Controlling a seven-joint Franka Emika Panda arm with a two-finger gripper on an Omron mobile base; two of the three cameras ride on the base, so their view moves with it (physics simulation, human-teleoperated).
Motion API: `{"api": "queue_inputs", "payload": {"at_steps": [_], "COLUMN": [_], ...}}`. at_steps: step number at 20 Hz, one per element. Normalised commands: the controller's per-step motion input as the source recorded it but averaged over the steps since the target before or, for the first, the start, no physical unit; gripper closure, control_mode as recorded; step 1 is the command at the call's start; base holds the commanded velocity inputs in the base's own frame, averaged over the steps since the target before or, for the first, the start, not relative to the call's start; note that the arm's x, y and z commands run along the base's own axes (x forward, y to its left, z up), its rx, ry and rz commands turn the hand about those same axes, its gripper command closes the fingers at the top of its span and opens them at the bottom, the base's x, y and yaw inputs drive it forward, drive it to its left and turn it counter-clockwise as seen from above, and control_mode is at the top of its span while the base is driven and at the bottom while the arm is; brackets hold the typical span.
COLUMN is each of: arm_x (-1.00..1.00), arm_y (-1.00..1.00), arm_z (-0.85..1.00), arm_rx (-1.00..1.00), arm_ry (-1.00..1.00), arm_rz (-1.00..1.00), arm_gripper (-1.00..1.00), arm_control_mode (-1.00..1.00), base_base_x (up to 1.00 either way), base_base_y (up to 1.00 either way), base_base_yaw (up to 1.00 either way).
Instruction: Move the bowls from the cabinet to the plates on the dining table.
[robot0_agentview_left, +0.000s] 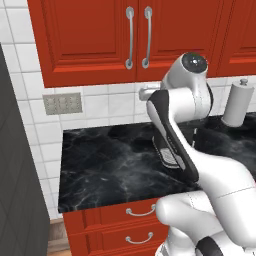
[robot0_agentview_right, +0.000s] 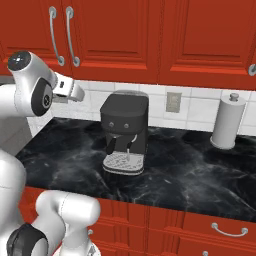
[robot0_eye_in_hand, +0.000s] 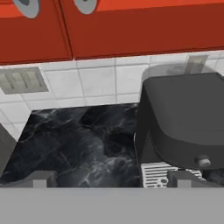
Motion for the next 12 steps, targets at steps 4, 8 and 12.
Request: {"api": "queue_inputs", "payload": {"at_steps": [4,8,12], "arm_x": [0.56,0.69,0.48], "arm_y": [-0.02,-0.03,-0.06], "arm_z": [0.57,0.19,0.0], "arm_rx": [0.04,0.04,0.03], "arm_ry": [0.06,0.04,0.0], "arm_rz": [-0.03,0.0,0.04], "arm_gripper": [-1.0,-1.0,-1.0], "arm_control_mode": [-1.0,-1.0,-1.0], "base_base_x": [0.0,0.0,0.0], "base_base_y": [0.0,0.0,0.0], "base_base_yaw": [0.0,0.0,0.0]}}
